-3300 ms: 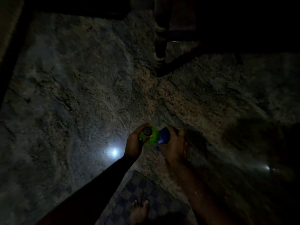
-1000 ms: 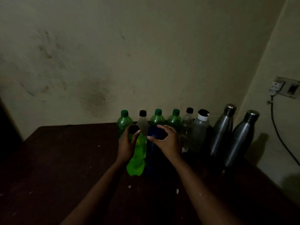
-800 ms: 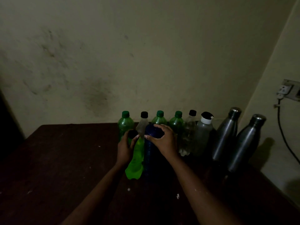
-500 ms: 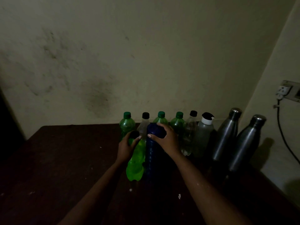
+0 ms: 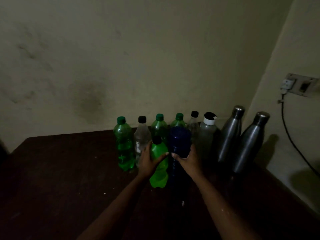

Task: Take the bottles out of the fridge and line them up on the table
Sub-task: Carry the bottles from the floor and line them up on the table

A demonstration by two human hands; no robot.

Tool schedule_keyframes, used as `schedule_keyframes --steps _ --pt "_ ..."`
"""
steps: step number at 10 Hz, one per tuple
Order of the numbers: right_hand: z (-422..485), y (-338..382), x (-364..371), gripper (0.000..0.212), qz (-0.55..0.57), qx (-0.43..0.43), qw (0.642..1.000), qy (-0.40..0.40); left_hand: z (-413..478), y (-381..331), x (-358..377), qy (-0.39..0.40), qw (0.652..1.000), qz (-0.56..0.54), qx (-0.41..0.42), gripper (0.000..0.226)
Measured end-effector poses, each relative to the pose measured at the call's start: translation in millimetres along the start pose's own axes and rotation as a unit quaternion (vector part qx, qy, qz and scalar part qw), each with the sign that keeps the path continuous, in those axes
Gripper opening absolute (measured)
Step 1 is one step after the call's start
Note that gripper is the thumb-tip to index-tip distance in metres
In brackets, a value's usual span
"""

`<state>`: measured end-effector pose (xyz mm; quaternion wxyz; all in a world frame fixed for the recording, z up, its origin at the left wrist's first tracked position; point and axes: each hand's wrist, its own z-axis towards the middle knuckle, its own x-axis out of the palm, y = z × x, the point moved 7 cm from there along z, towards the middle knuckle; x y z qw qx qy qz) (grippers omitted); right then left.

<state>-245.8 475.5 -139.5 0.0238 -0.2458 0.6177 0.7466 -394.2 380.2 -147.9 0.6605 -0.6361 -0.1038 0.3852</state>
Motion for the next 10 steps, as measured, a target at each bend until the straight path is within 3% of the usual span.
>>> schedule_keyframes --steps 1,3,6,7,9,10 --pt "20 -19 -60 0.071 -0.03 0.01 0.997 -0.064 23 -18 59 0.028 1.0 -0.002 0.002 0.097" --pt "61 -50 -131 0.081 -0.046 0.028 0.989 -0.135 55 -58 154 0.078 0.996 -0.041 0.025 0.078" --pt "74 -72 -151 0.079 0.025 0.049 0.989 -0.14 74 -56 190 0.117 0.992 -0.026 0.044 0.088" --pt "69 -79 -147 0.08 0.05 0.051 0.988 -0.138 71 -63 197 0.131 0.989 -0.065 0.036 0.078" --pt "26 -75 -144 0.071 0.117 0.125 0.976 -0.138 45 -45 180 0.11 0.99 -0.088 0.022 0.081" --pt "-3 -74 -133 0.063 0.142 0.145 0.969 -0.138 13 -35 167 0.096 0.985 -0.145 -0.01 0.058"
